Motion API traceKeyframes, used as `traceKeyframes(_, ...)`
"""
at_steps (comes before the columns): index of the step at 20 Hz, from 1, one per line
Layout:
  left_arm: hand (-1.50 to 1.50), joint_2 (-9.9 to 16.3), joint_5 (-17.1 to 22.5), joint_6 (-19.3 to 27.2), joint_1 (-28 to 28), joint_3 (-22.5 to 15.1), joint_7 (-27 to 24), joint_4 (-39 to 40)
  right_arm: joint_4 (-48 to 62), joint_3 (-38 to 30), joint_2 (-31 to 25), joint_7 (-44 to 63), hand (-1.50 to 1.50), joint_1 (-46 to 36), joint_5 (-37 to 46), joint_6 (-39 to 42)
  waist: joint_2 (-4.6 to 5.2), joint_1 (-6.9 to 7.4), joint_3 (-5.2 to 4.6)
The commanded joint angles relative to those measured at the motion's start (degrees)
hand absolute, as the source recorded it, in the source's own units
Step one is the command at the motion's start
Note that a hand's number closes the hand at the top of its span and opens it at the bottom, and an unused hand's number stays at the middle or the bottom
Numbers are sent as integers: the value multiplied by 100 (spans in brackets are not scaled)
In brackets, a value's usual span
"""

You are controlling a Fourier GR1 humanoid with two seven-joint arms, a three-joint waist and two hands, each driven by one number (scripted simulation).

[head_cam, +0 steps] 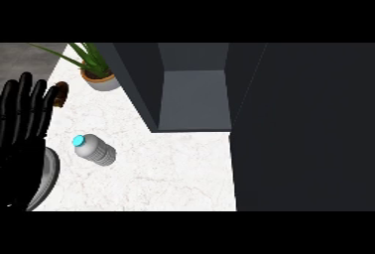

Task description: Pick up the bottled water, place it into the cabinet and close the cabinet

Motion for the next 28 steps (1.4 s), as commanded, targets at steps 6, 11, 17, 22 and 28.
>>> traceKeyframes(6,-150,-194,-1183,1435,161,1066,-99,130,-689,165,20,-28,-150,515,-566,397,164,16,-110)
traceKeyframes(11,-150,-629,-805,2103,317,571,1047,337,-1196,634,-26,1381,-150,1395,-1151,645,161,-38,-116)
traceKeyframes(17,-150,-637,-1669,2854,740,-498,1752,-527,-2144,866,44,1412,-150,2412,-1280,782,159,1,-113)
traceKeyframes(22,-150,-639,-1796,2954,979,-527,1825,-493,-2686,676,-107,1942,-150,2639,-1611,841,164,11,-117)
traceKeyframes(28,-150,-587,-1851,3286,988,-628,1709,-94,-2845,889,-2,1077,-150,3771,-1526,1264,156,-52,-117)
